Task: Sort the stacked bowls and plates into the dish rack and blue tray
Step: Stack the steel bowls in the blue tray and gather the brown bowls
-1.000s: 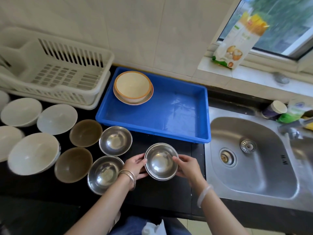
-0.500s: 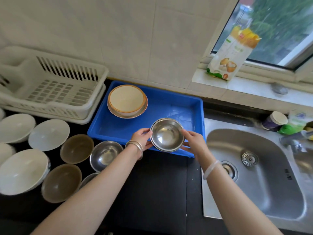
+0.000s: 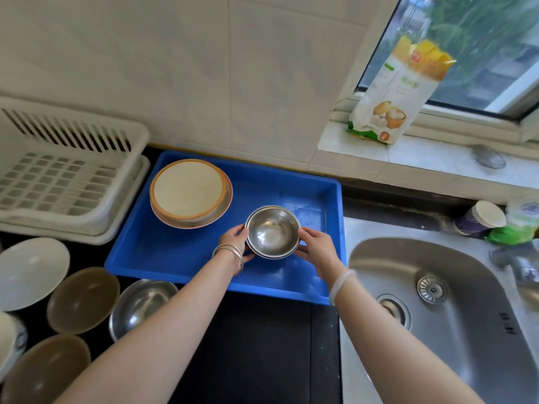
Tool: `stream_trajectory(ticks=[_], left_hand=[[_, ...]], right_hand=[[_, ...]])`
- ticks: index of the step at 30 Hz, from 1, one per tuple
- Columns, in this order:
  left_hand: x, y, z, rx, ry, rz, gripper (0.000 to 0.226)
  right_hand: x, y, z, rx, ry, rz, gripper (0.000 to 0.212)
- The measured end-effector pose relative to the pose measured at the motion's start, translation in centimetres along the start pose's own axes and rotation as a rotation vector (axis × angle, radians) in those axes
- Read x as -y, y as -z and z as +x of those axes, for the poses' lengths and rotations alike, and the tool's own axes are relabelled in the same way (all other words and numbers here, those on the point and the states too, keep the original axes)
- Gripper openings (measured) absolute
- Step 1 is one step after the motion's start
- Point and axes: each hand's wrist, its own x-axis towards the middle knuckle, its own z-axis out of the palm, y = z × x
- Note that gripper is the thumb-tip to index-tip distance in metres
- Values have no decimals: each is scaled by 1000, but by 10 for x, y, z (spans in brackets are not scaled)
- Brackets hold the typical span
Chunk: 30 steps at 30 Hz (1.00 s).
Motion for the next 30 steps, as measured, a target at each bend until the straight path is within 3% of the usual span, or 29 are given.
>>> stream_trajectory(ticks=[9,16,30], left_hand=[[-7,-4,32,-30,-39,-237,32],[-11,-11,41,85,21,-416,39],[-14,-21,49,25,-53,-491,36]], right_hand=[[9,-19,38,-19,-22,81,23],[18,-36,64,-66,14,165,21],[21,-47,78,-110,-9,197,26]])
